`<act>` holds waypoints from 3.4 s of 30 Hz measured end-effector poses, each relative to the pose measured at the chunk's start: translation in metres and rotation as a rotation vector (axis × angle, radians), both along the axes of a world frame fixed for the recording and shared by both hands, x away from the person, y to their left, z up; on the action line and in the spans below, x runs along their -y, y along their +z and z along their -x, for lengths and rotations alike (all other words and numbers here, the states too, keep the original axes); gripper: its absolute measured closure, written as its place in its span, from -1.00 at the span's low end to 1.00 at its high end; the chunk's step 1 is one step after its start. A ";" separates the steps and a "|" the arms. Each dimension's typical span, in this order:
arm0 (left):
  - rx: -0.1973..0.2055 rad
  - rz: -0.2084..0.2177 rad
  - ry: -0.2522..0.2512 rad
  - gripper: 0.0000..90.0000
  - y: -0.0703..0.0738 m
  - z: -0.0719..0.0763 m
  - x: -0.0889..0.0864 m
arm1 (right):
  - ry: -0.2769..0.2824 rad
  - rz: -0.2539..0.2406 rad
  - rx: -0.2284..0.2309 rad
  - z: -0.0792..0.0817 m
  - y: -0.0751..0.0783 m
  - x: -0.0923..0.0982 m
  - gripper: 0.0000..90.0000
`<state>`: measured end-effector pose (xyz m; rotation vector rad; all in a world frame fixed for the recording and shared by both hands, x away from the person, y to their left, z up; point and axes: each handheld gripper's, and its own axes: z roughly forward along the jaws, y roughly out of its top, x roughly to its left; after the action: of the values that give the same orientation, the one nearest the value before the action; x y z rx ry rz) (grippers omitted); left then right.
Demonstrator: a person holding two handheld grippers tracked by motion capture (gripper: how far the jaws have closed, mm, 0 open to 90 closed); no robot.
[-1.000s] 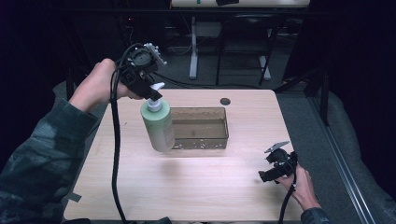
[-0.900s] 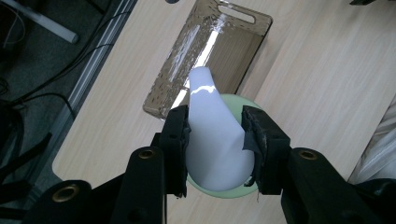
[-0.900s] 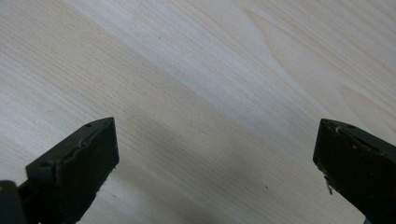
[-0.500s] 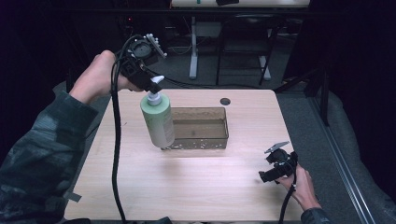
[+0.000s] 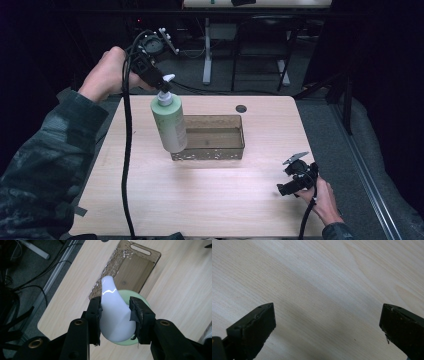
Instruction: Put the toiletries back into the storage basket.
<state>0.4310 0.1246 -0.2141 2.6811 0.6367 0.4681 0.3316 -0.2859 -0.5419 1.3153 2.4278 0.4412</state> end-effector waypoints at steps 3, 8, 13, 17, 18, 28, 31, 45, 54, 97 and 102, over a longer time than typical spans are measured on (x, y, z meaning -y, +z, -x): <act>0.002 0.003 0.004 0.41 0.000 -0.003 0.000 | 0.002 0.006 -0.001 0.000 0.000 0.000 -1.00; -0.001 0.016 0.001 0.41 0.002 -0.008 0.001 | 0.007 0.008 0.006 0.000 0.001 0.000 -1.00; -0.007 0.021 0.013 0.41 0.003 -0.013 0.002 | 0.007 0.007 0.004 0.000 0.001 0.000 -1.00; -0.017 0.019 0.014 0.41 0.000 -0.020 0.002 | 0.007 0.008 0.004 0.000 0.001 0.000 -1.00; -0.020 0.015 0.017 0.41 0.000 -0.021 0.002 | 0.005 0.006 0.002 0.000 0.001 0.000 -1.00; -0.018 0.009 0.027 0.41 -0.007 -0.030 0.005 | 0.008 0.015 0.004 0.000 0.000 0.000 -0.99; -0.009 0.011 0.030 0.41 -0.007 -0.031 0.005 | 0.008 0.017 0.002 0.000 0.000 0.000 -0.99; 0.012 0.014 0.040 0.41 -0.013 -0.036 0.007 | 0.010 0.020 0.005 0.001 0.001 0.000 -0.99; 0.023 0.017 0.036 0.41 -0.017 -0.037 0.011 | 0.009 0.019 0.001 0.001 0.000 0.000 -0.99; 0.049 0.052 0.016 0.41 -0.041 -0.045 0.019 | 0.018 0.020 0.014 0.002 0.002 -0.001 -0.99; 0.042 0.050 0.013 0.41 -0.046 -0.046 0.019 | 0.018 0.020 0.014 0.002 0.002 0.000 -0.99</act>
<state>0.4773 0.1051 -0.2597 2.6144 0.6453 0.5035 0.3301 -0.2854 -0.5395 1.2787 2.4281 0.4291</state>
